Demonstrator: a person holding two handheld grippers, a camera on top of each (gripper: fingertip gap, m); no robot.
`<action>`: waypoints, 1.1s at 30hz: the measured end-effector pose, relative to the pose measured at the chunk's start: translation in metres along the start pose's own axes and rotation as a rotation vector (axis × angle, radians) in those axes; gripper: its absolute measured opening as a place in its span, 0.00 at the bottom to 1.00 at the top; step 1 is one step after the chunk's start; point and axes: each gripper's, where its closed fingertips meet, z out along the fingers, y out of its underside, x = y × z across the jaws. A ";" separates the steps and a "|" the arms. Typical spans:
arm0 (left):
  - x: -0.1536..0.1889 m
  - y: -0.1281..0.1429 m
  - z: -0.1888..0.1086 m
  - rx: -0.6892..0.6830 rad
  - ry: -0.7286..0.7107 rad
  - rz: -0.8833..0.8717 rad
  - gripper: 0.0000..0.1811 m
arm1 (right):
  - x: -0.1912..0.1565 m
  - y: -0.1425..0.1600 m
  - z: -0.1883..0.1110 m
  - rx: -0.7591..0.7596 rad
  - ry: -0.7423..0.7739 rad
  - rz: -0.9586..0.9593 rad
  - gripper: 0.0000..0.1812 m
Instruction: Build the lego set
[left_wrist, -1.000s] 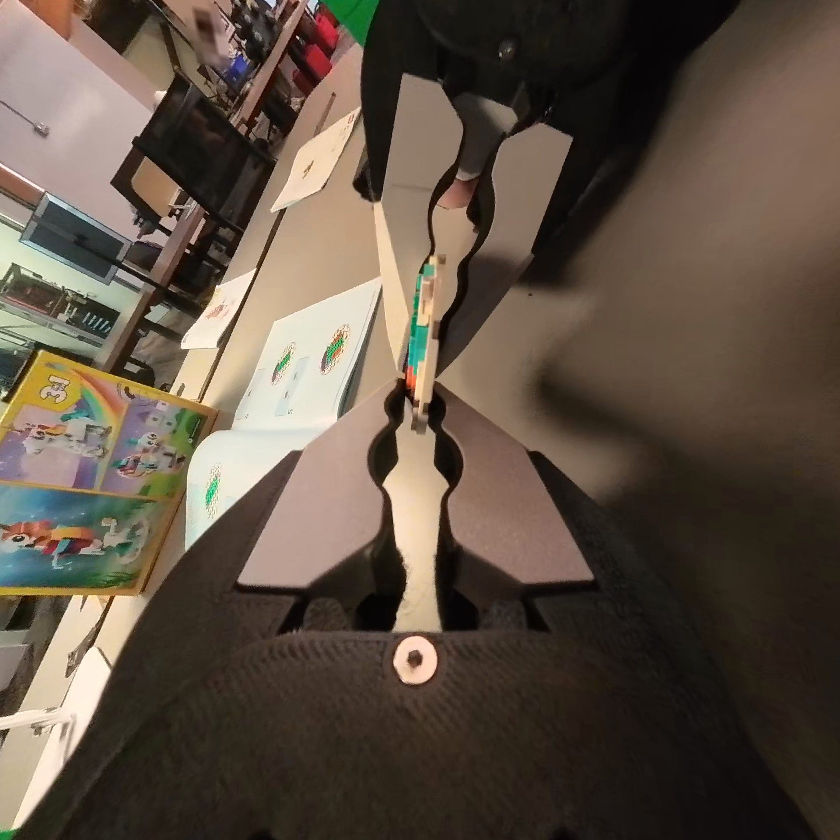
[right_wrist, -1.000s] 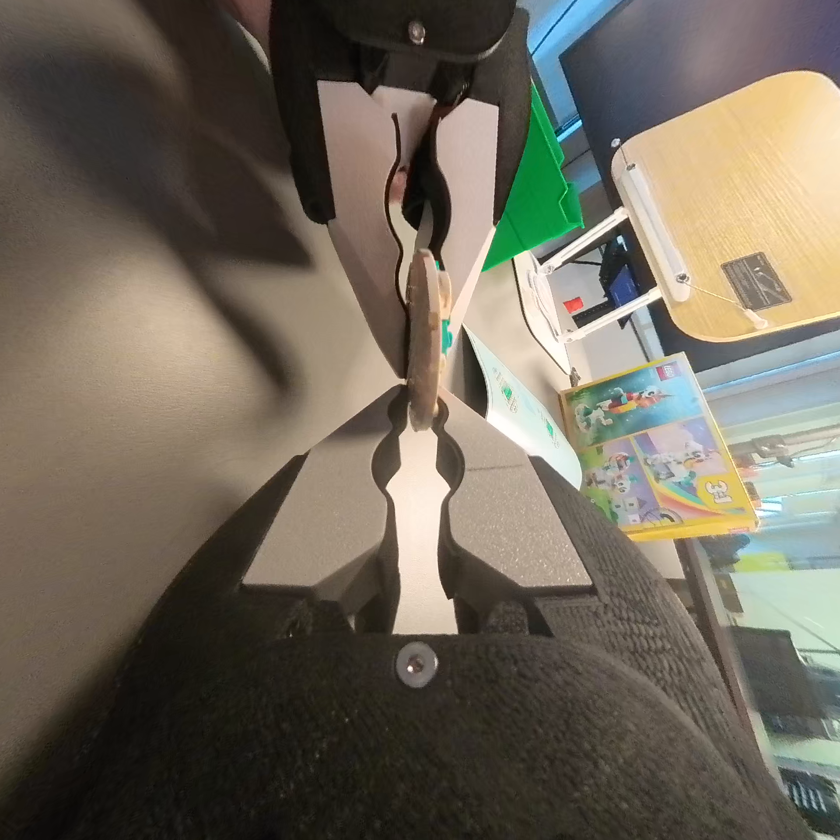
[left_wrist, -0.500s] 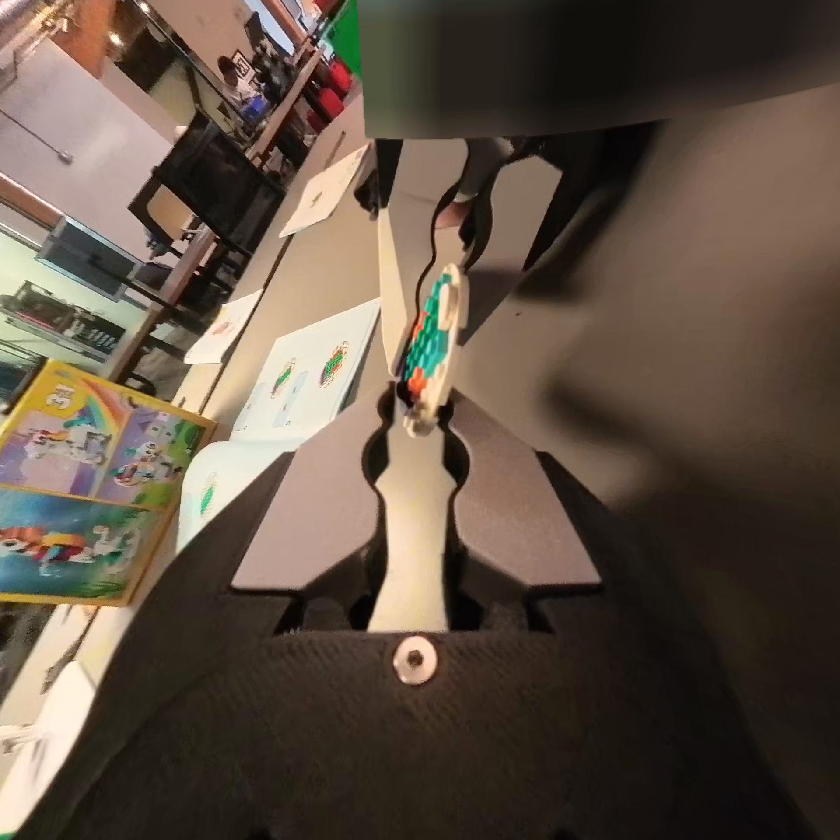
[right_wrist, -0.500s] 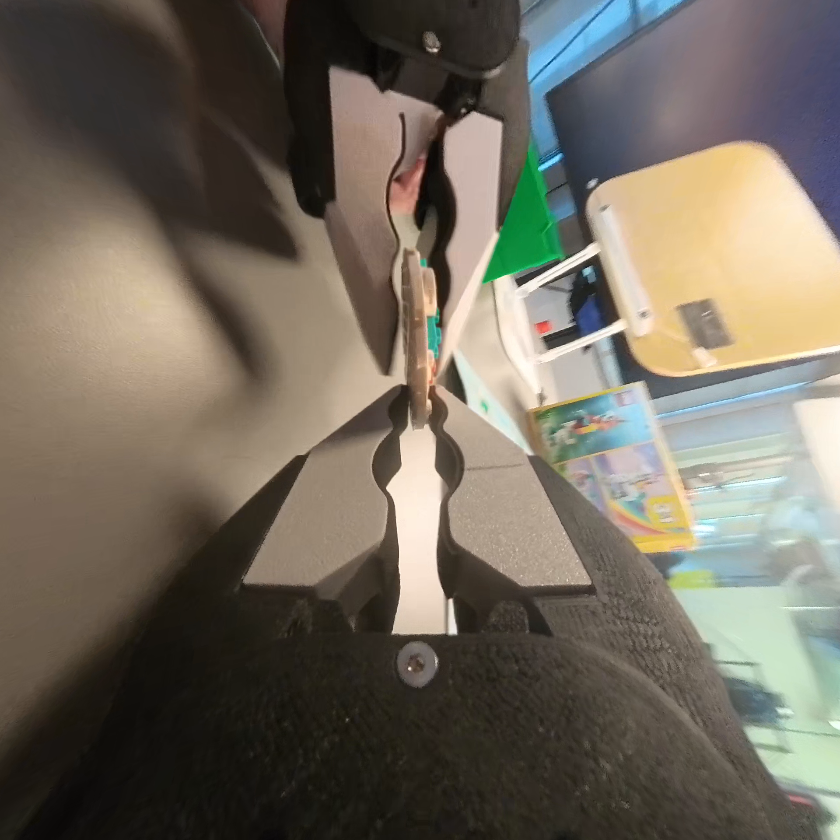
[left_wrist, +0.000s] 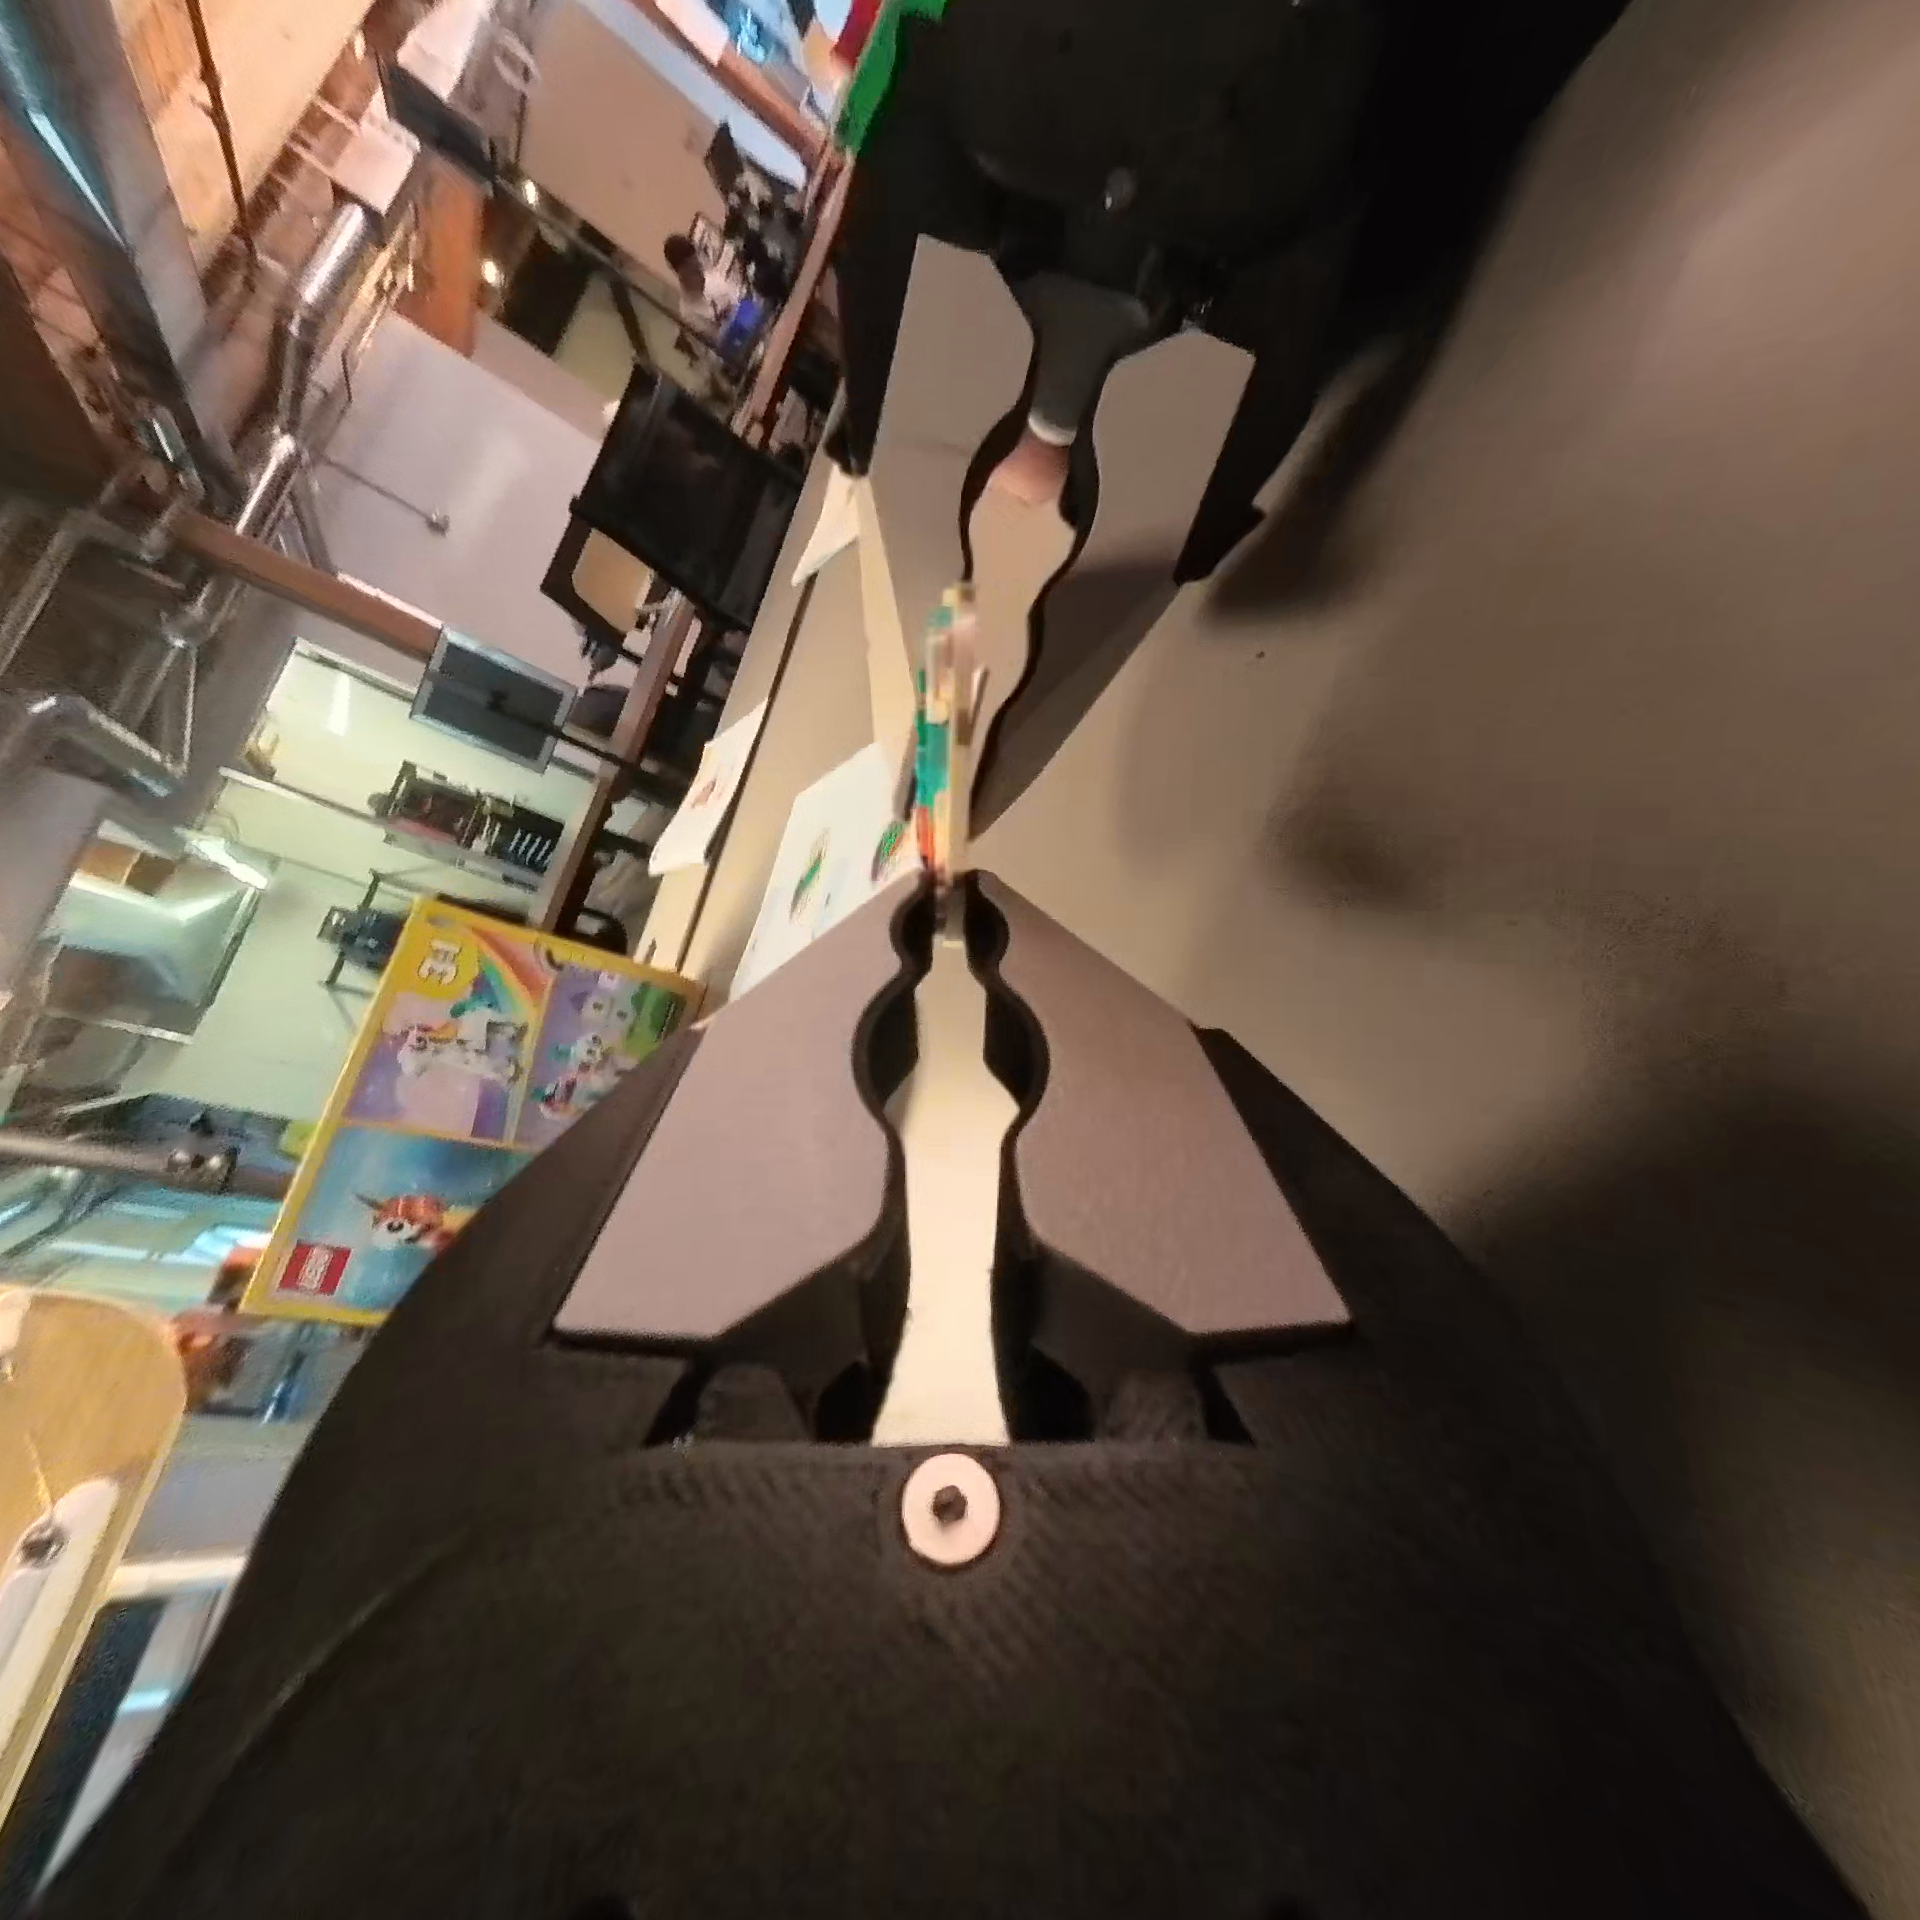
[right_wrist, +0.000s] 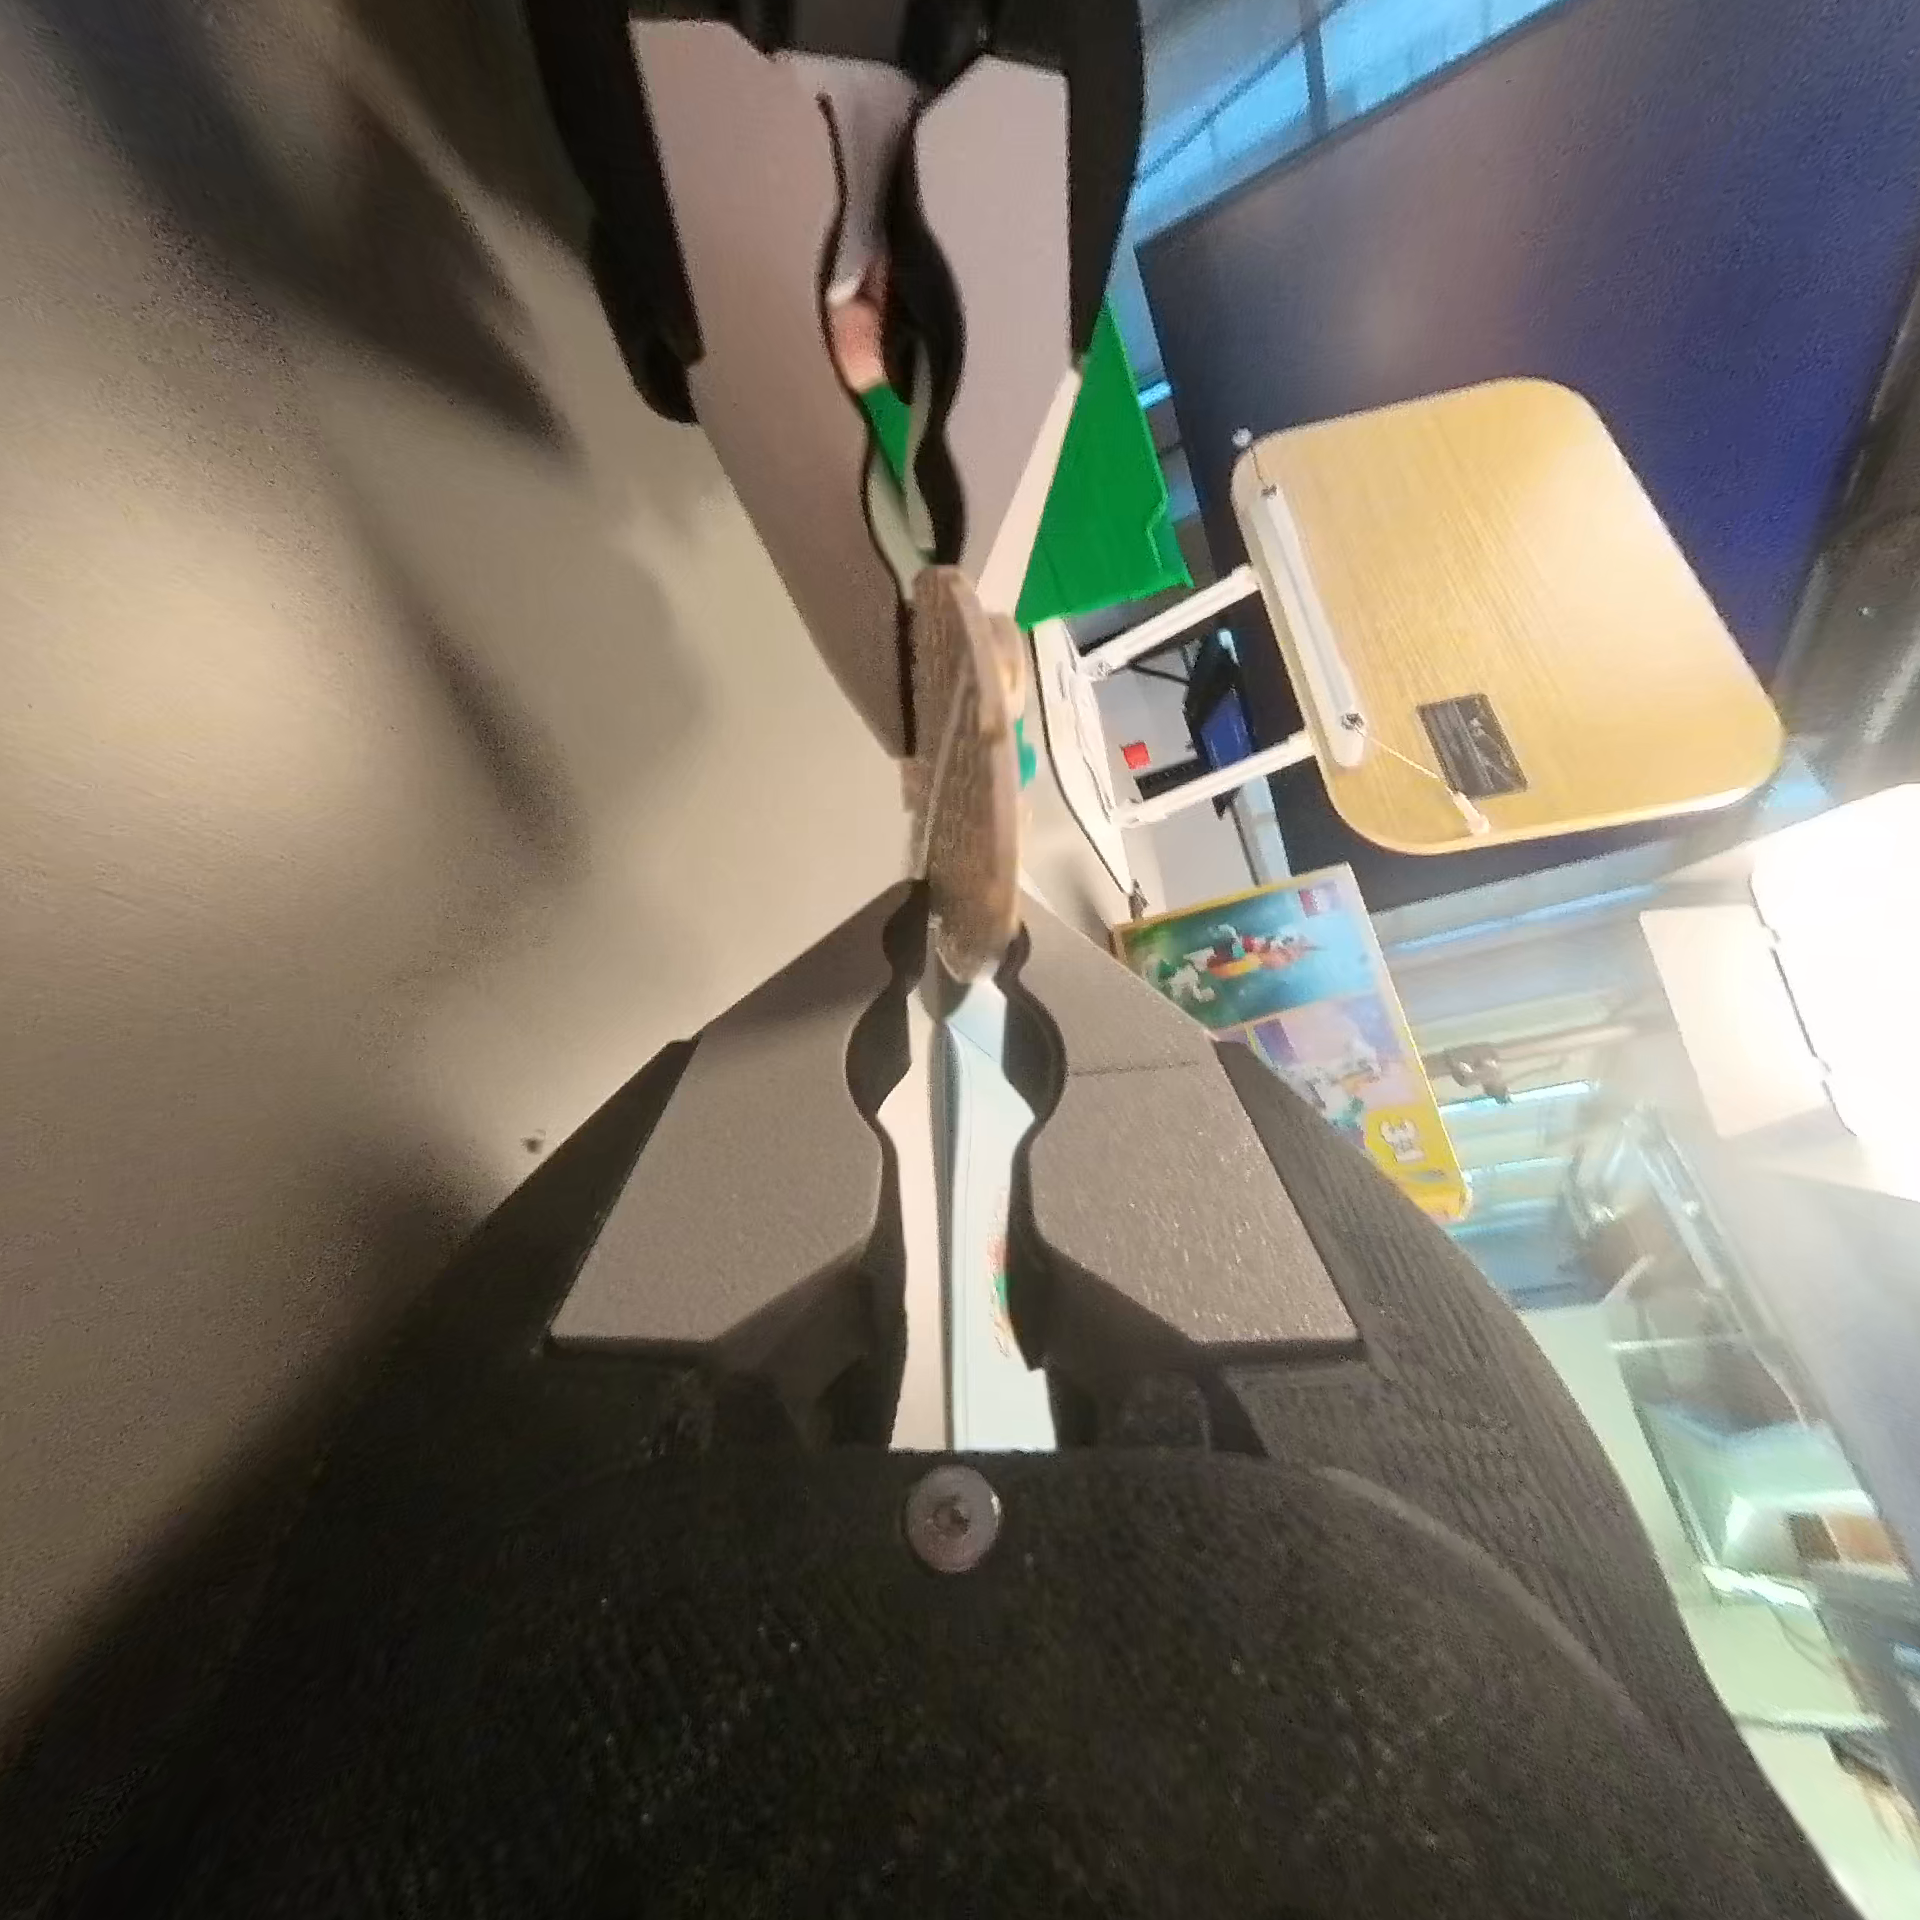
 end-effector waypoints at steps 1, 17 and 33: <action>-0.002 0.005 0.002 -0.027 -0.014 0.009 0.02 | 0.003 0.004 0.000 -0.010 0.014 0.003 0.08; 0.013 0.038 0.017 -0.190 0.004 0.341 0.02 | 0.080 0.125 -0.045 -0.379 0.379 0.214 0.06; -0.007 0.042 -0.025 -0.216 0.267 0.007 0.42 | 0.094 0.184 -0.065 -0.702 0.501 0.266 0.07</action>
